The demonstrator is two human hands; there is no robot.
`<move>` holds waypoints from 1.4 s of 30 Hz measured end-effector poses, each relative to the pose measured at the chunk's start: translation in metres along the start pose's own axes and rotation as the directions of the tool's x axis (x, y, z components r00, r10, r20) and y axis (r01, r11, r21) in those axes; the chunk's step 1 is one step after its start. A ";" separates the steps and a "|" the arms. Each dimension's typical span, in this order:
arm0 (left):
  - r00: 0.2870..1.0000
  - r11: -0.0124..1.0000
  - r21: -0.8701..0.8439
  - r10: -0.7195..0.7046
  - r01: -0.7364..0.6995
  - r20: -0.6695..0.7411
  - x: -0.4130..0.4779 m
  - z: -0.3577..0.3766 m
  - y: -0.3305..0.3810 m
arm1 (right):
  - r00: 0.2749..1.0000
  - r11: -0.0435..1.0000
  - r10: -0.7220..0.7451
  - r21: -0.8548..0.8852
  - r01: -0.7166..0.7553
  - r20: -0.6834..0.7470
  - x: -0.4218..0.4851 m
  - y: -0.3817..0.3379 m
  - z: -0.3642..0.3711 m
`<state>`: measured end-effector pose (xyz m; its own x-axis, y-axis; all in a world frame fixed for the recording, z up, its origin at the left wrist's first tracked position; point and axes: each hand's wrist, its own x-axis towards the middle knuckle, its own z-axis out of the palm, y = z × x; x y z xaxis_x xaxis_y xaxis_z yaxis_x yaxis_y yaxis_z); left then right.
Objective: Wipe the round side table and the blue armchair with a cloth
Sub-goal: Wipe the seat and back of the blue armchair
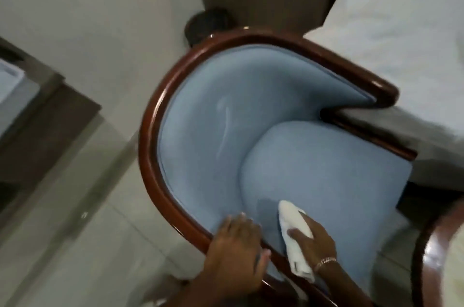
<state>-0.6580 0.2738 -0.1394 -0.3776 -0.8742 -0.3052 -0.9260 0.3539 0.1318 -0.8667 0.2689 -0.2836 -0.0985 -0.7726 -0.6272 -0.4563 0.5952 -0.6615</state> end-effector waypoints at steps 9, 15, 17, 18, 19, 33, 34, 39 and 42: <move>0.987 0.930 0.367 0.069 -0.011 -0.143 0.120 -0.140 -0.250 | 0.944 0.947 -0.224 0.281 0.153 0.243 0.045 -0.213 0.113; 0.969 0.926 0.299 0.248 -0.231 -0.018 0.176 -0.155 -0.265 | 0.992 0.969 -0.052 0.245 0.022 0.116 0.069 -0.188 0.144; 0.963 0.930 0.276 0.265 -0.244 -0.043 0.179 -0.151 -0.266 | 0.995 0.969 -0.093 0.226 0.098 -0.033 0.071 -0.209 0.151; 0.961 0.933 0.260 0.270 -0.248 -0.054 0.178 -0.150 -0.267 | 0.978 0.963 -0.136 0.210 0.167 -0.158 0.069 -0.229 0.157; 0.959 0.937 0.239 0.276 -0.253 -0.068 0.178 -0.150 -0.269 | 0.938 0.947 -0.182 0.203 0.248 -0.293 0.068 -0.253 0.165; 0.933 0.939 0.206 0.313 -0.276 -0.176 0.182 -0.140 -0.275 | 0.898 0.954 0.102 0.298 0.033 -0.427 0.121 -0.254 0.152; 0.937 0.941 0.203 0.305 -0.269 -0.171 0.182 -0.140 -0.274 | 0.914 0.970 0.070 0.241 0.030 -0.399 0.101 -0.256 0.158; 0.936 0.948 0.162 0.302 -0.275 -0.178 0.180 -0.143 -0.274 | 0.853 0.940 0.032 0.307 0.152 -0.521 0.077 -0.341 0.169; 0.925 0.945 0.117 0.323 -0.305 -0.201 0.181 -0.143 -0.275 | 0.748 0.885 -0.135 0.261 0.386 -0.650 0.136 -0.330 0.137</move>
<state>-0.4707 -0.0289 -0.0957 -0.6467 -0.7611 -0.0497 -0.7611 0.6397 0.1075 -0.6081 -0.0023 -0.2075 -0.5867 -0.8019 -0.1130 -0.2108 0.2860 -0.9348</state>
